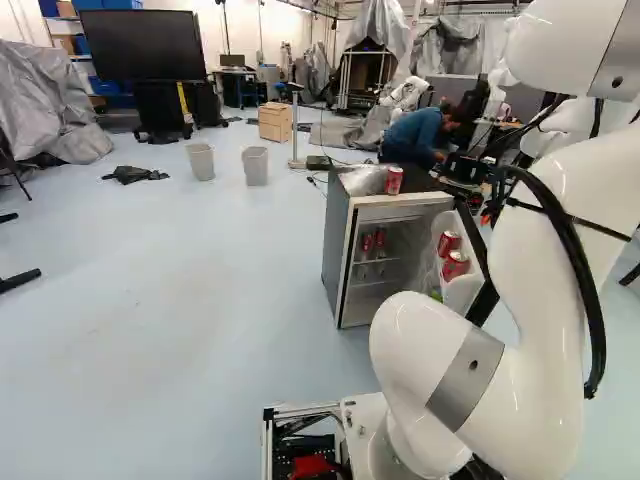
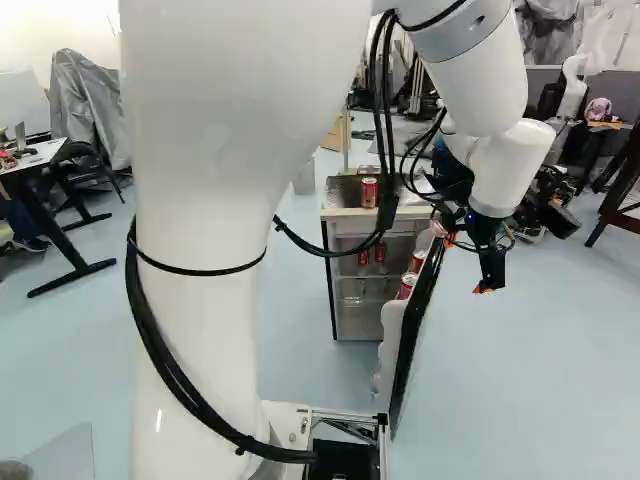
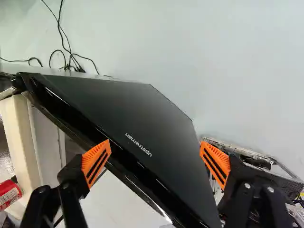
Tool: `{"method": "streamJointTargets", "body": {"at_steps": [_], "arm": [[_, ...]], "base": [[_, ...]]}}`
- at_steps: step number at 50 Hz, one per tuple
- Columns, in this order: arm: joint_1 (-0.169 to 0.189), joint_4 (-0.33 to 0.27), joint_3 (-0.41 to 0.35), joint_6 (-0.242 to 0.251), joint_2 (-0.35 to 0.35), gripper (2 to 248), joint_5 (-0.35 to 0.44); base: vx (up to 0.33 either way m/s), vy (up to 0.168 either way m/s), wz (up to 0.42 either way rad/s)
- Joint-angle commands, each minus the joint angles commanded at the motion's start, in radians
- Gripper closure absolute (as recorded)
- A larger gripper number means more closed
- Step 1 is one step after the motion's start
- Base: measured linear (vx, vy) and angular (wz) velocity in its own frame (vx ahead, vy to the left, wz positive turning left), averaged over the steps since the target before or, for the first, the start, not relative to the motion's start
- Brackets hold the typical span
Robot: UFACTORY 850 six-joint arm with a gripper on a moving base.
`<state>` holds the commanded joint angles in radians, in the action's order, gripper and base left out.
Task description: Grab a drink from the fridge
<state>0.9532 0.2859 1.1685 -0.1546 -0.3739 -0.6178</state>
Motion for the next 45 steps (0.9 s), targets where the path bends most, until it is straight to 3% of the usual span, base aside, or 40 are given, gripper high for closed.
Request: {"method": "streamJointTargets", "body": {"at_steps": [45], "arm": [[-0.056,0.0,-0.1,0.0,0.076,3,0.0]], "base": [[0.0,0.0,0.0]]}}
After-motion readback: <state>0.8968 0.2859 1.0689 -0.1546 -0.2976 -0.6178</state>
